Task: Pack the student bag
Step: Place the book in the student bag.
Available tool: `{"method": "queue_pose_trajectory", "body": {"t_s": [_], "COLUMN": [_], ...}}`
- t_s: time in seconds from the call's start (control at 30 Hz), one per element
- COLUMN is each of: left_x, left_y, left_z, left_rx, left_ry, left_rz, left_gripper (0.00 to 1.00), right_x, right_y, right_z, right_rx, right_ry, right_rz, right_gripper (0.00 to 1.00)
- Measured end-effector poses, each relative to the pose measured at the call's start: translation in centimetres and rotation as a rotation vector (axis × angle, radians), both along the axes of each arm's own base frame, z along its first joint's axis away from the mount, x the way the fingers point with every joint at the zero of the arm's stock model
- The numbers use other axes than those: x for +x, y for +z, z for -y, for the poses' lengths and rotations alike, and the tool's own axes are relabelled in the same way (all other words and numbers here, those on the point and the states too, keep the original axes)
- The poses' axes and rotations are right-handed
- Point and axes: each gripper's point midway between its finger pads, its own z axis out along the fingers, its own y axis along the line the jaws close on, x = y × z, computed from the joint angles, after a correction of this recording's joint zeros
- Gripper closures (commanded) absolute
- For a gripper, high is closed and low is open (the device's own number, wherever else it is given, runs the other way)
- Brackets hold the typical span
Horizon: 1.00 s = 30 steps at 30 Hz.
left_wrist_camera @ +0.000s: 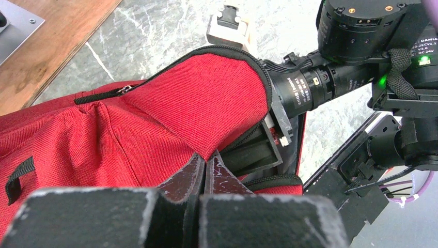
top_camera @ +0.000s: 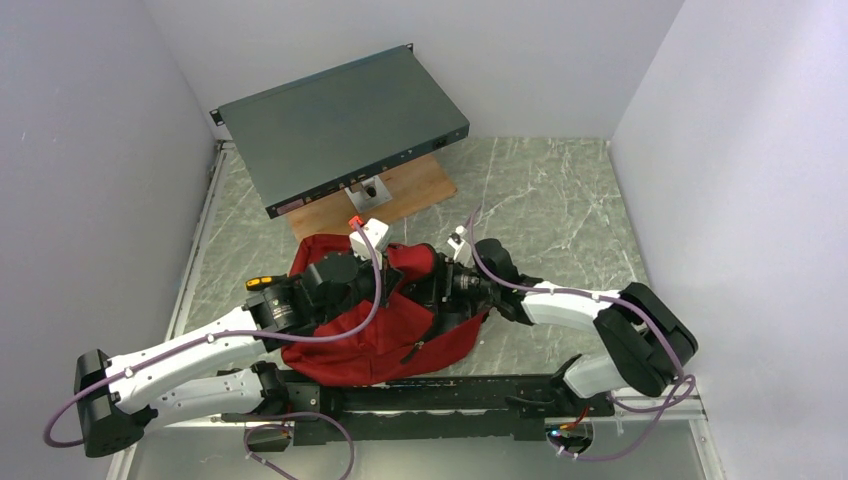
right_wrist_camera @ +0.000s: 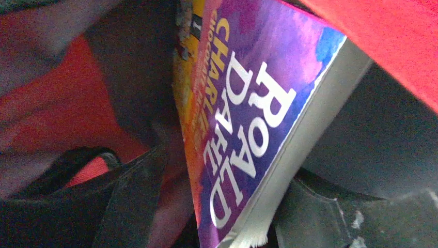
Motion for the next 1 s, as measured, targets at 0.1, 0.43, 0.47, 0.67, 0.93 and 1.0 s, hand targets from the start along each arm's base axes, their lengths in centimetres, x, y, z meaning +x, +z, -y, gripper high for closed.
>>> {"method": "queue_pose_trajectory", "body": {"t_s": [0.1, 0.43, 0.47, 0.67, 0.93, 1.0], "left_x": [0.0, -0.1, -0.1, -0.2, -0.3, -0.3], "left_y": [0.0, 0.1, 0.0, -0.3, -0.2, -0.2], "left_z": [0.0, -0.1, -0.1, -0.3, -0.5, -0.5], "left_rx": [0.001, -0.002, 0.000, 0.008, -0.003, -0.003], "left_ry": [0.000, -0.003, -0.003, -0.003, -0.003, -0.002], "left_rz": [0.002, 0.003, 0.002, -0.002, 0.001, 0.001], "left_gripper": [1.00, 1.00, 1.00, 1.00, 1.00, 1.00], "right_x": [-0.5, -1.5, -1.9, -3.0, -1.5, -1.2], "right_y": [-0.9, -0.4, -0.2, 0.4, 0.8, 0.9], "right_z": [0.9, 0.0, -0.7, -3.5, 0.0, 0.9], "right_rx": [-0.025, -0.006, -0.004, 0.004, -0.039, -0.044], "right_ry": [-0.004, 0.023, 0.041, 0.119, 0.042, 0.019], "right_rz": [-0.014, 0.005, 0.011, 0.029, 0.089, 0.105], "right_gripper": [0.34, 0.75, 0.74, 0.46, 0.42, 0.60]}}
